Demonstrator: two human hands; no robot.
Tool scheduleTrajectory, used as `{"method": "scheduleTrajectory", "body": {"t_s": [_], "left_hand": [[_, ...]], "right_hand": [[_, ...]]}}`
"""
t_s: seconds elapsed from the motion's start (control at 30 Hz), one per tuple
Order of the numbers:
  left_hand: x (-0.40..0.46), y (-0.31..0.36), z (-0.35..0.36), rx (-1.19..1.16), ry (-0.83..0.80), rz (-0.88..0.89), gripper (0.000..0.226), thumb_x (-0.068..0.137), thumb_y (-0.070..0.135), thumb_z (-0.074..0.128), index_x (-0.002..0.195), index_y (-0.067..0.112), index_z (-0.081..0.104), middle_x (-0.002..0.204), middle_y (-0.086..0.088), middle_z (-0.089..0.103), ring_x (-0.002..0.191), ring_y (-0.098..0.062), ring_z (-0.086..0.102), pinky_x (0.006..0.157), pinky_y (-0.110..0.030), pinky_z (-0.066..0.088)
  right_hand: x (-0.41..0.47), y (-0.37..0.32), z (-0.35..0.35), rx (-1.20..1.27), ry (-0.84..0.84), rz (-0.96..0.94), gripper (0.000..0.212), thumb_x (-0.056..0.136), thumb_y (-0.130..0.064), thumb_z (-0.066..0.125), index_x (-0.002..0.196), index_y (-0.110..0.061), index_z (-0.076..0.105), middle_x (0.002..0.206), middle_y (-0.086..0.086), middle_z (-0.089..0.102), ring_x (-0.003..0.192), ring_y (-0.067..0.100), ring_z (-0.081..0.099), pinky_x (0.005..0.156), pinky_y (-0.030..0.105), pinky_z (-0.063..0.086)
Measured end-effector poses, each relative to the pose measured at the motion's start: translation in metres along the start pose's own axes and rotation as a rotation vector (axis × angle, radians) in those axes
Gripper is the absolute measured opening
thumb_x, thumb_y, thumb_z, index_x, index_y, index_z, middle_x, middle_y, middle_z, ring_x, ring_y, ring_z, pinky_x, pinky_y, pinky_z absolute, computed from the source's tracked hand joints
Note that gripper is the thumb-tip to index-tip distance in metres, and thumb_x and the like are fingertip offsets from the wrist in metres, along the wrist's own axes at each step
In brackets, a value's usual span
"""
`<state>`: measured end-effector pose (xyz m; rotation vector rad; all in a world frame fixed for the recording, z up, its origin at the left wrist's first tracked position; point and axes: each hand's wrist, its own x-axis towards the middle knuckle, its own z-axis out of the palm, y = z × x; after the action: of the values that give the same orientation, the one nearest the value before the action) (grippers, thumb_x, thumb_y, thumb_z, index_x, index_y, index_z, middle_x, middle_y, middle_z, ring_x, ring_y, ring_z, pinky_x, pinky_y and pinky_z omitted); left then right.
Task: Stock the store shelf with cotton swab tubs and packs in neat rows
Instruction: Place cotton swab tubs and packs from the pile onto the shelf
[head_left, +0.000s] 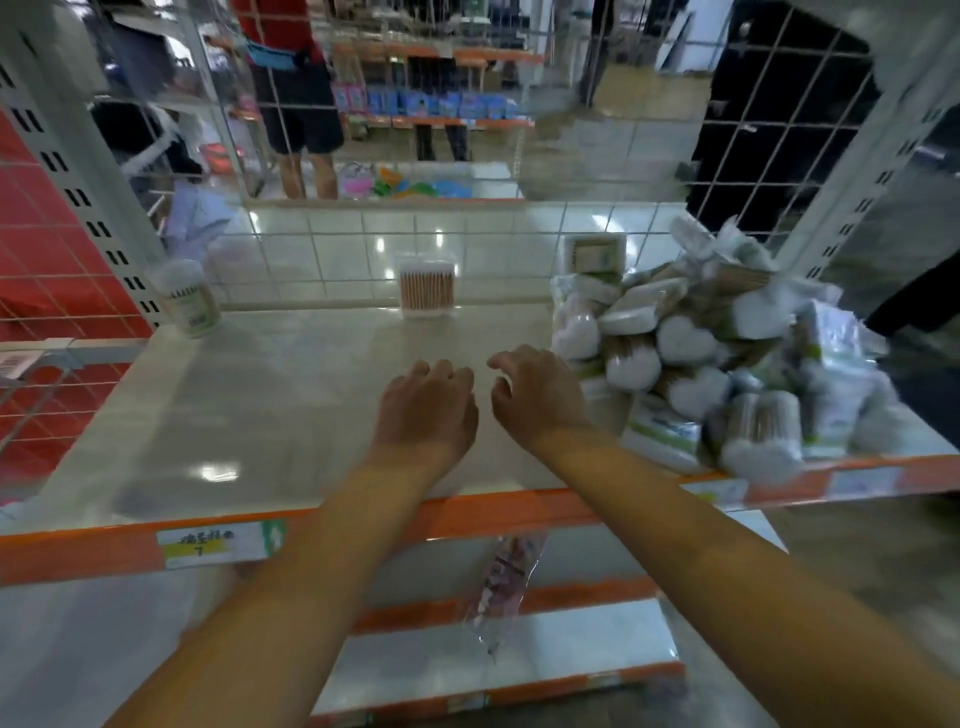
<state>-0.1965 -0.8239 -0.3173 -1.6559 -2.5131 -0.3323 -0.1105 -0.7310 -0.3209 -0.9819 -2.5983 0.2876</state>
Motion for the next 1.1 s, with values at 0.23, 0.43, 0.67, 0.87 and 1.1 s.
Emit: {"method": "scheduleTrajectory", "body": {"t_s": [0.23, 0.43, 0.67, 0.87, 1.1], "left_hand": [[-0.001, 0.065, -0.001, -0.035, 0.015, 0.065, 0.038, 0.094, 0.027, 0.041, 0.128, 0.013, 0.05, 0.12, -0.007, 0.055, 0.111, -0.027, 0.048, 0.085, -0.035, 0.037], [0.003, 0.119, 0.003, -0.078, 0.025, 0.105, 0.038, 0.091, 0.026, 0.045, 0.126, 0.013, 0.052, 0.121, -0.008, 0.055, 0.113, -0.03, 0.046, 0.085, -0.035, 0.037], [0.01, 0.166, 0.014, -0.057, 0.007, 0.185, 0.032, 0.09, 0.028, 0.044, 0.116, 0.014, 0.057, 0.113, -0.007, 0.056, 0.11, -0.029, 0.048, 0.082, -0.034, 0.039], [0.018, 0.193, 0.023, -0.06, -0.044, 0.252, 0.034, 0.094, 0.032, 0.037, 0.119, 0.016, 0.054, 0.118, -0.005, 0.053, 0.111, -0.026, 0.046, 0.085, -0.034, 0.038], [0.019, 0.194, 0.034, -0.093, -0.114, 0.288, 0.036, 0.095, 0.032, 0.037, 0.121, 0.017, 0.057, 0.118, -0.005, 0.056, 0.114, -0.025, 0.047, 0.085, -0.031, 0.036]], "right_hand": [[-0.035, 0.041, -0.036, -0.073, -0.095, -0.007, 0.037, 0.093, -0.02, 0.042, 0.129, -0.017, 0.05, 0.129, 0.005, 0.052, 0.119, 0.023, 0.045, 0.092, 0.033, 0.04], [-0.064, 0.094, -0.061, -0.01, 0.054, -0.051, 0.041, 0.078, -0.014, 0.044, 0.113, -0.009, 0.065, 0.104, 0.016, 0.065, 0.096, 0.035, 0.057, 0.079, 0.039, 0.048], [-0.088, 0.143, -0.103, -0.007, 0.163, -0.103, 0.026, 0.073, -0.01, 0.052, 0.09, -0.003, 0.071, 0.087, 0.015, 0.068, 0.081, 0.036, 0.061, 0.067, 0.04, 0.053], [-0.103, 0.18, -0.123, -0.001, 0.05, -0.175, 0.036, 0.073, -0.012, 0.058, 0.106, -0.003, 0.068, 0.098, 0.017, 0.067, 0.092, 0.037, 0.062, 0.082, 0.043, 0.049], [-0.118, 0.209, -0.103, -0.123, -0.028, -0.262, 0.068, 0.057, -0.001, 0.044, 0.123, -0.008, 0.057, 0.118, 0.014, 0.059, 0.119, 0.036, 0.043, 0.099, 0.05, 0.037]]}}
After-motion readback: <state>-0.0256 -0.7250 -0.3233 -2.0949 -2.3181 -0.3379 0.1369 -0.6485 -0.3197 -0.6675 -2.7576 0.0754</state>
